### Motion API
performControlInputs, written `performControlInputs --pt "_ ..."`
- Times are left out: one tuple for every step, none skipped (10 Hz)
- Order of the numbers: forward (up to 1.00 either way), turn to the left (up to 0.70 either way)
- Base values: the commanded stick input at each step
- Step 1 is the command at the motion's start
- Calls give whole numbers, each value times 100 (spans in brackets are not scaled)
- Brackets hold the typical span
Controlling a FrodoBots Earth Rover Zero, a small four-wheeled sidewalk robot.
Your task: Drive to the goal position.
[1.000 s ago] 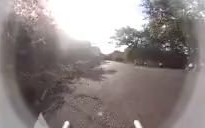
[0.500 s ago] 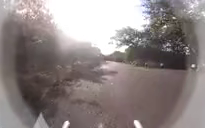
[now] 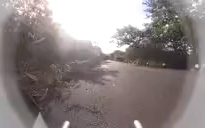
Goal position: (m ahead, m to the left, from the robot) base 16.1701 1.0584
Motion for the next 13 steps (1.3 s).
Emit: performControlInputs --pt "50 0" --pt "50 0" --pt "50 0" --pt "50 0" --pt "50 0" --pt "50 0" --pt "50 -14" --pt "50 -25" --pt "50 -25" --pt "50 -25" --pt "50 -25" --pt "50 -25" --pt "50 -16"
